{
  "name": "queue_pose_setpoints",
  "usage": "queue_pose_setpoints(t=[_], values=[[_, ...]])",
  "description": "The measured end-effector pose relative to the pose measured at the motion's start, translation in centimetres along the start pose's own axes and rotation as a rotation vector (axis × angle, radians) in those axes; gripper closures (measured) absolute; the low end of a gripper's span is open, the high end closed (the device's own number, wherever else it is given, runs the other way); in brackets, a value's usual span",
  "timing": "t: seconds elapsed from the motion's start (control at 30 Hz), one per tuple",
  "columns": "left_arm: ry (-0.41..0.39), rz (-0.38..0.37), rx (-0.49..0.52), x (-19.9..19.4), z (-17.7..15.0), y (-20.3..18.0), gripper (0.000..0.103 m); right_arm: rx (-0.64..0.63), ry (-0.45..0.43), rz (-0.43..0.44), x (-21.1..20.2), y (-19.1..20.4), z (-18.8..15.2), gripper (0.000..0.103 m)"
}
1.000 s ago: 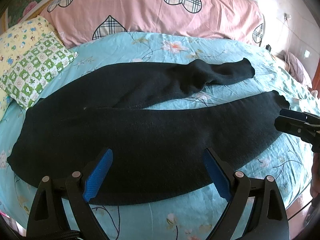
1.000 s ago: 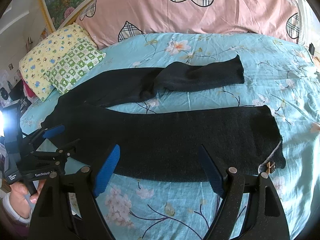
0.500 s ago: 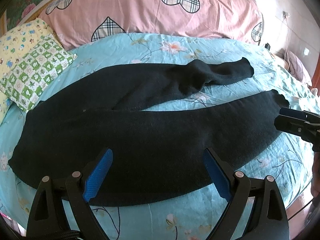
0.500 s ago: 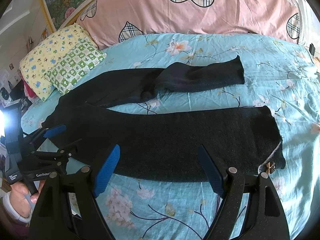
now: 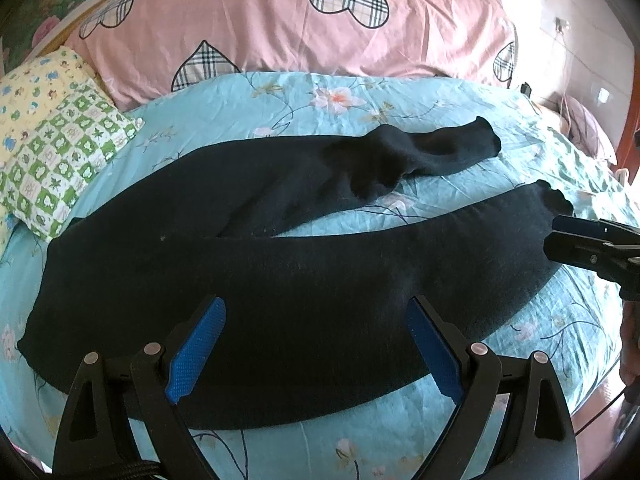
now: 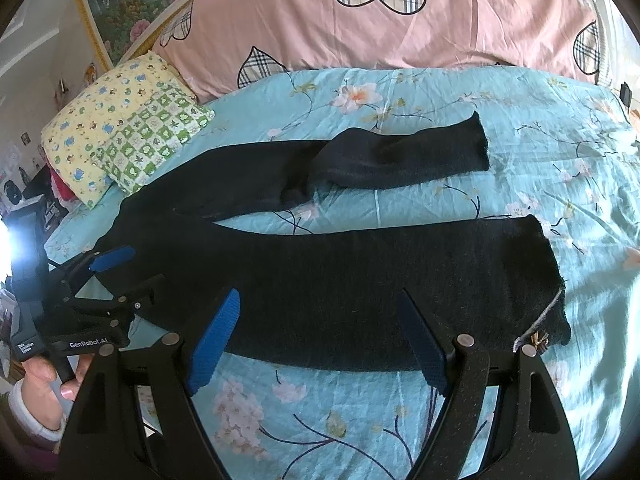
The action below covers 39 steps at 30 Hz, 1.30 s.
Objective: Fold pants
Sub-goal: 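Grasp the pant leg hem with the right gripper while the left gripper grasps the other hem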
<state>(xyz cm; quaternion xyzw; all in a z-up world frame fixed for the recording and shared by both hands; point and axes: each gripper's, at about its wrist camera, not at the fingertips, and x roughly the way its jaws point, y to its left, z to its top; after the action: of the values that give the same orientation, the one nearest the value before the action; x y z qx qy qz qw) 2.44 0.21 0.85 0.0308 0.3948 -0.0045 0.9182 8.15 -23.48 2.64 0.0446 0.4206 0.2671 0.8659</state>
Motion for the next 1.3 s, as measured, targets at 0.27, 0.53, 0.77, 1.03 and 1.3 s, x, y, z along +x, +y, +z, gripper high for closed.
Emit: queue_pose_setpoints(t=[0.27, 0.53, 0.77, 1.03, 1.3], values=[[0.010, -0.010, 0.008, 0.7, 0.7, 0.3, 0.010, 0.008, 0.002, 0.006, 0.2, -0.6, 0.5, 0.022], [0.006, -0.021, 0.030, 1.8, 2.9, 0.7, 0.010, 0.025, 0.007, 0.002, 0.9, -2.1, 2.8, 0.022], [0.016, -0.030, 0.085, 3.8, 6.1, 1.1, 0.010, 0.057, 0.013, -0.007, 2.1, -4.5, 5.4, 0.022], [0.032, -0.044, 0.141, 7.2, 10.5, 1.5, 0.010, 0.088, 0.026, -0.032, 3.9, -7.5, 8.7, 0.022], [0.074, -0.099, 0.200, 11.2, 14.6, 1.7, 0.010, 0.125, 0.038, -0.066, 5.8, -10.9, 11.7, 0.027]])
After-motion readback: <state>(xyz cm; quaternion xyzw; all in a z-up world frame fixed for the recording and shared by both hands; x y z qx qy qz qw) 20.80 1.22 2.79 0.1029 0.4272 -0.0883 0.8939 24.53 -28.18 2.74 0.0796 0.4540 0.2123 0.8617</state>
